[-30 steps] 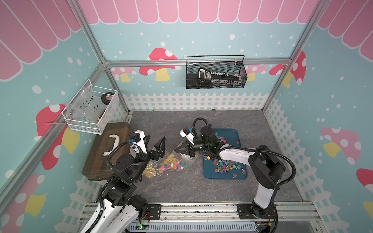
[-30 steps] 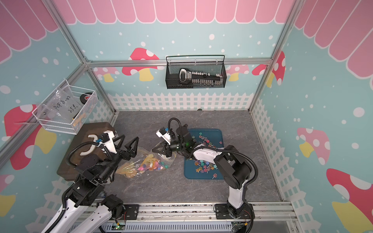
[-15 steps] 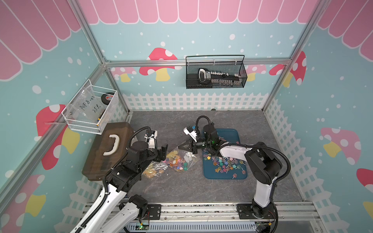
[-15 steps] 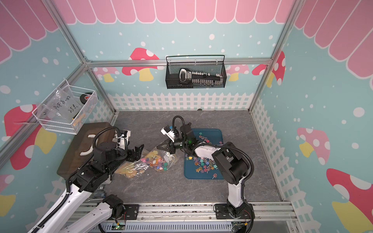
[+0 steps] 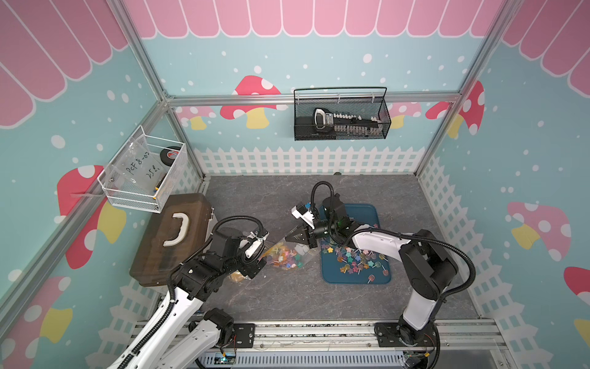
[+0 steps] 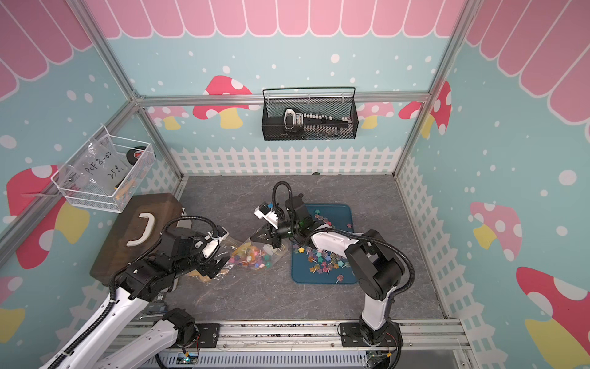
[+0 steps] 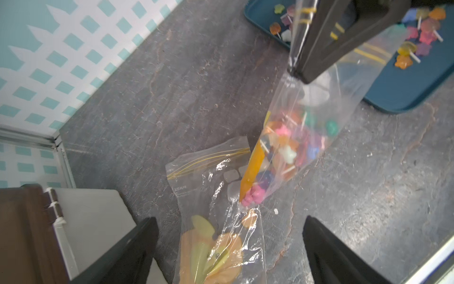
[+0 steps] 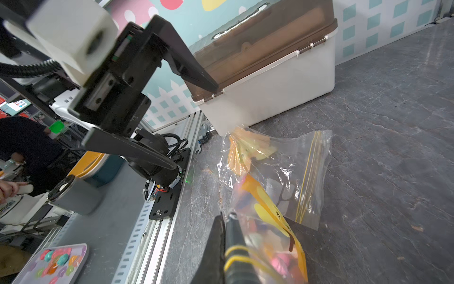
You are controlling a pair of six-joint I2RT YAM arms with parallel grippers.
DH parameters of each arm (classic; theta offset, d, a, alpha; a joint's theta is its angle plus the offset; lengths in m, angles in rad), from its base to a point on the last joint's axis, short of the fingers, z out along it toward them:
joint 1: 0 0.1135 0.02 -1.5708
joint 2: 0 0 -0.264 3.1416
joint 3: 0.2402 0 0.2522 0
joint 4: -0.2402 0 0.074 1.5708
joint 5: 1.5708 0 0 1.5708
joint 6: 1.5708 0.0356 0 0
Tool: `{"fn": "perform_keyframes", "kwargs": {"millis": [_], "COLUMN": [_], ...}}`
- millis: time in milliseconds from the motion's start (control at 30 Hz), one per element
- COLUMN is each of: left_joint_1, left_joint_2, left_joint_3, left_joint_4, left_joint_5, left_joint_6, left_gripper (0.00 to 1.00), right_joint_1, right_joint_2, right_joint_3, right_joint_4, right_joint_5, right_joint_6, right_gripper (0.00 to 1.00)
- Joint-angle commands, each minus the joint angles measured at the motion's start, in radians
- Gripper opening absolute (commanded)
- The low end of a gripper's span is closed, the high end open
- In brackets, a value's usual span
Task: Pour candies out of the ziploc bag
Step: Pick up the ziploc bag from the center of the board, then place the ziploc bag at the center of the board.
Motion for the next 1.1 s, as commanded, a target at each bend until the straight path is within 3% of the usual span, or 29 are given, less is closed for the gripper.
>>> {"fn": "perform_keyframes", "kwargs": {"millis": [0, 367, 800, 1067], "left_joint_1": [0.009, 0.008, 0.006, 0.006], "left_joint_2": [-0.006, 0.009, 0.002, 0.061], "left_joint_3": [-0.017, -0.070, -0.175, -0.180], "left_joint_4": [-0.048, 0.056, 0.309, 0.391], "left_joint_5": [0.096, 0.344, 0.231, 0.381], "left_joint_6": [0.119, 0.057, 0.006, 0.010], "left_gripper": [0.96, 0.96, 0.99, 0.97], "right_joint_1": [-0.005, -0.005, -0.007, -0.006], "right_joint_2": [-0.067, -0.148, -0.273, -0.323], "right_joint_3": [-0.010, 0.010, 0.043, 0.047], "right_joint_4": [-0.086, -0.094, -0.102, -0.106], "right_joint_5": [-0.021, -0.012, -0.010, -0.009], "right_joint_6": [-0.113, -0.109, -0.093, -0.092], "right_gripper": [0.00, 0.00, 0.00, 0.00]}}
